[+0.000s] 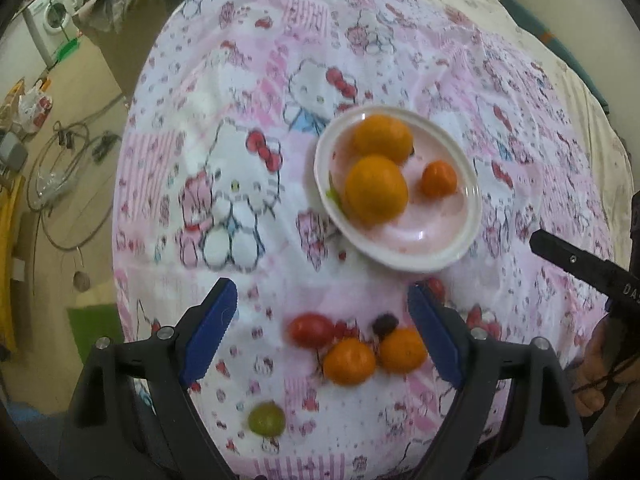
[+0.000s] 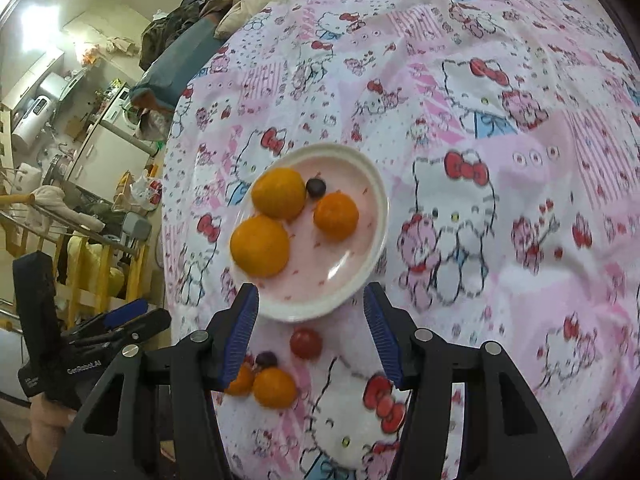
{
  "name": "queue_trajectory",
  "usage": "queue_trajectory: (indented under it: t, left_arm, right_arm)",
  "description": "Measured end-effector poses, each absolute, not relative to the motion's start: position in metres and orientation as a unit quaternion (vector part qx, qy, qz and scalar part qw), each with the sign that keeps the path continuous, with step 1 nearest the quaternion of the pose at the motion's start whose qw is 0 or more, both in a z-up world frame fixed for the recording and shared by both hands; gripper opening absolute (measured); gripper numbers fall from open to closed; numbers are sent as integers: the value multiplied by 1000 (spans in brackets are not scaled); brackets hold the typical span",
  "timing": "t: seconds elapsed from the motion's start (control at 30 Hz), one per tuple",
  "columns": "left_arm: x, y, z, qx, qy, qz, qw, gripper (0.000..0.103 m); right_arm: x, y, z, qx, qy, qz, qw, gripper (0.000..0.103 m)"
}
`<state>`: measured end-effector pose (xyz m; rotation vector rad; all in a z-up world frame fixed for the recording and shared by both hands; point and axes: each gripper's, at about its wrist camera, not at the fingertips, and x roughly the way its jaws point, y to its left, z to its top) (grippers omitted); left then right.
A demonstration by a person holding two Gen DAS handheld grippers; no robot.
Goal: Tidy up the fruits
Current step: 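Withdraw both open tools back toward the remaining fruit, then grasp a mandarin with the left tool while the right tool grasps a red cherry tomato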
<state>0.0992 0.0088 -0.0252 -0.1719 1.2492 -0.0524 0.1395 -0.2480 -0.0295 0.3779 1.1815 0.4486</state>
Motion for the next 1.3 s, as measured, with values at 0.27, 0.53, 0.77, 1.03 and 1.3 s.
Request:
queue_trajectory:
  t: [0.27,0.53,0.77,1.03,1.3]
  left_arm:
    - [72,2,-59,-101,627,-28,772,85]
    - [72,-8,-90,-133,662,-34,737,61]
    - [78,-15,-110,-140,683,-37,716,55]
    - [81,-14,-113,-141,687,-42,711,38]
    - [75,-17,-82,-125,656,-66,741,37]
  right_arm:
    - [116,-257,-40,202,557,194,782,58]
    - [119,-259,-42,208,553,186,785,58]
    - [120,-258,-43,210,554,189,783,58]
    - [122,-256,-46,210,557,188,781,58]
    - [121,-255,-49,204,562,185,780,58]
